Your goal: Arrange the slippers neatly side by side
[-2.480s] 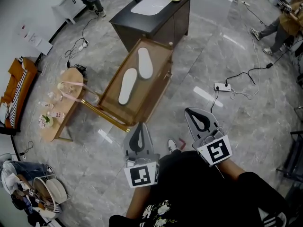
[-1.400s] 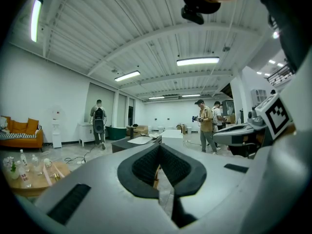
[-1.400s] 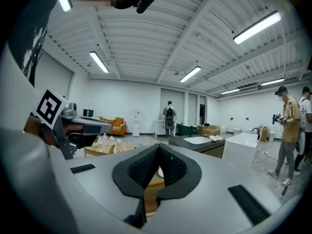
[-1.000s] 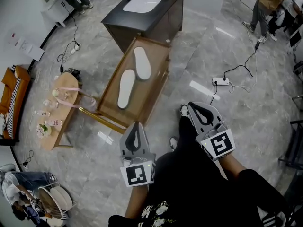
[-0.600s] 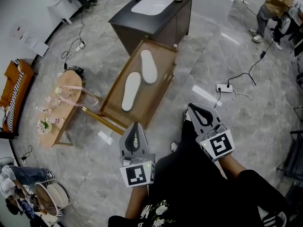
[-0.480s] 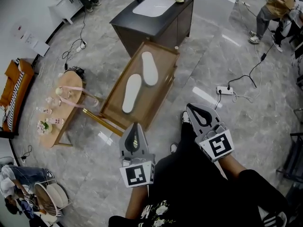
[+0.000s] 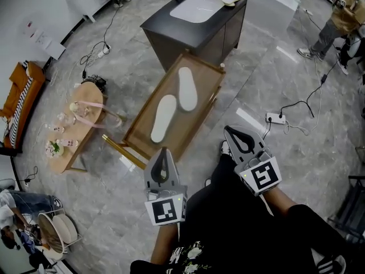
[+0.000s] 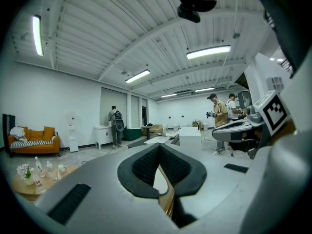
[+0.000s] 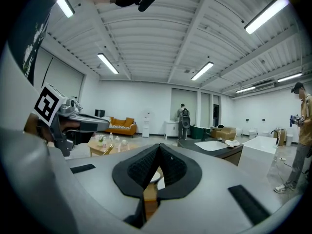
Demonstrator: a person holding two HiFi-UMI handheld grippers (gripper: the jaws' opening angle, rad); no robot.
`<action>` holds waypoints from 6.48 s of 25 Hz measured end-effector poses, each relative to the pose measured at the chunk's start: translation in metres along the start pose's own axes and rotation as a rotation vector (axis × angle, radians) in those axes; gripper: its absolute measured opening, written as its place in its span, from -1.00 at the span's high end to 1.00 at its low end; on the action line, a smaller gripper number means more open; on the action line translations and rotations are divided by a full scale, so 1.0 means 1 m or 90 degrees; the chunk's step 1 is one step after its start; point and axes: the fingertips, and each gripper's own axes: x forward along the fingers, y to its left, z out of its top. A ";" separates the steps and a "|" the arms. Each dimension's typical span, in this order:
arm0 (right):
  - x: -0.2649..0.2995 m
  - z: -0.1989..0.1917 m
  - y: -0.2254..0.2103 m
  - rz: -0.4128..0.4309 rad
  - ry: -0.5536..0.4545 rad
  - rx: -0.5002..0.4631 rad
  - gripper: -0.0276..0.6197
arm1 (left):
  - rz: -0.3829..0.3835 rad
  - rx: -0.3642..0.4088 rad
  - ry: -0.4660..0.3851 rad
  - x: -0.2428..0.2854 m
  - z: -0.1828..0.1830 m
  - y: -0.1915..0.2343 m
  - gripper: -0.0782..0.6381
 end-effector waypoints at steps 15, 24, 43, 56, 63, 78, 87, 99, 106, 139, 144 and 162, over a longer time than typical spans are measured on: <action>0.073 0.010 -0.067 0.065 -0.005 -0.006 0.92 | 0.070 0.000 -0.013 0.084 0.018 0.005 0.78; 0.098 0.018 -0.118 0.092 -0.004 -0.002 0.92 | 0.096 -0.008 -0.028 0.136 0.030 -0.012 0.78; 0.153 0.003 -0.114 0.241 -0.007 0.021 0.92 | 0.232 -0.014 0.060 0.130 0.005 -0.007 0.78; 0.178 0.000 -0.099 0.279 0.016 0.031 0.92 | 0.253 -0.015 0.080 0.133 0.002 0.011 0.78; 0.209 0.005 -0.059 0.350 0.017 0.020 0.92 | 0.316 -0.028 0.095 0.118 -0.005 0.047 0.78; 0.270 0.028 -0.017 0.382 0.021 -0.002 0.92 | 0.351 -0.047 0.085 0.120 -0.007 0.126 0.78; 0.285 0.026 -0.009 0.395 0.028 -0.017 0.92 | 0.343 -0.067 0.090 0.126 -0.018 0.139 0.78; 0.315 0.041 0.003 0.481 0.007 -0.053 0.92 | 0.433 -0.078 0.058 0.130 -0.005 0.153 0.78; 0.326 0.032 -0.006 0.505 0.018 -0.051 0.92 | 0.447 -0.094 0.094 0.145 -0.016 0.146 0.78; 0.317 -0.052 -0.015 0.554 0.165 -0.050 0.92 | 0.417 -0.147 0.211 0.178 -0.089 0.107 0.78; 0.316 -0.065 -0.015 0.553 0.182 -0.044 0.92 | 0.409 -0.154 0.227 0.181 -0.100 0.106 0.78; 0.313 -0.106 -0.018 0.525 0.229 -0.019 0.92 | 0.356 -0.165 0.276 0.191 -0.139 0.095 0.78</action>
